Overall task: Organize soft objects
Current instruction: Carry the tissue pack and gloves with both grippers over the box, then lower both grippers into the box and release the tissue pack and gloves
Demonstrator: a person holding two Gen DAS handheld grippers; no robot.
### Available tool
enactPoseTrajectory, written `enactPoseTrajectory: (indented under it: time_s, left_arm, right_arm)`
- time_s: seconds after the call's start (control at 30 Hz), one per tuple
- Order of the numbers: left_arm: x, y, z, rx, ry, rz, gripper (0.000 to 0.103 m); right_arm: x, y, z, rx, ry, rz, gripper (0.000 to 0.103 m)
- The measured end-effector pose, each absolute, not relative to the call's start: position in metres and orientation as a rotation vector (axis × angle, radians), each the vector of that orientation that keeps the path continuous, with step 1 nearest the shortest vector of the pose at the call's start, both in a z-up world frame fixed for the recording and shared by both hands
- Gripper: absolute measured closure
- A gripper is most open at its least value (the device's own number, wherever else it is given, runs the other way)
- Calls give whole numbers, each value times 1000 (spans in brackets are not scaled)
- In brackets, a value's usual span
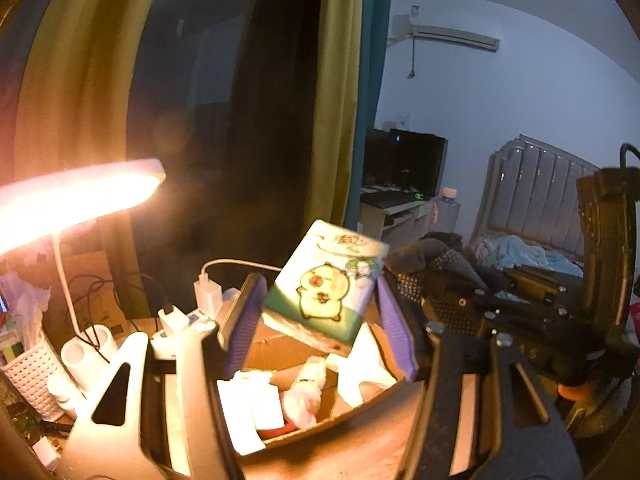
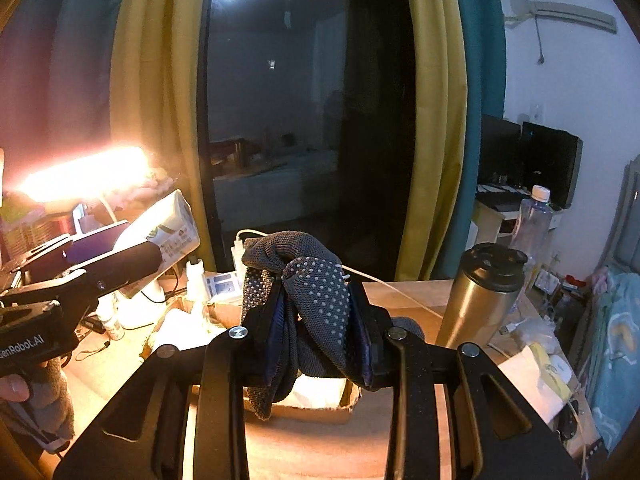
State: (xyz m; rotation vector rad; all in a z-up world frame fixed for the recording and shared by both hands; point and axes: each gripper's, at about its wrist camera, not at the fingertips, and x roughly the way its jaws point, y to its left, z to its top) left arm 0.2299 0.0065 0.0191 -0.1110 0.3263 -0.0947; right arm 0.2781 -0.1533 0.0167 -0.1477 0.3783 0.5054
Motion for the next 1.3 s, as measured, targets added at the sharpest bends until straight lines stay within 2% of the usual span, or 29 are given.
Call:
enactPoseTrajectory:
  time_s: [1.3]
  left_arm:
    - [320, 8, -74, -130, 554, -63, 45]
  right_arm:
    - [368, -125, -65, -152, 571, 560, 70]
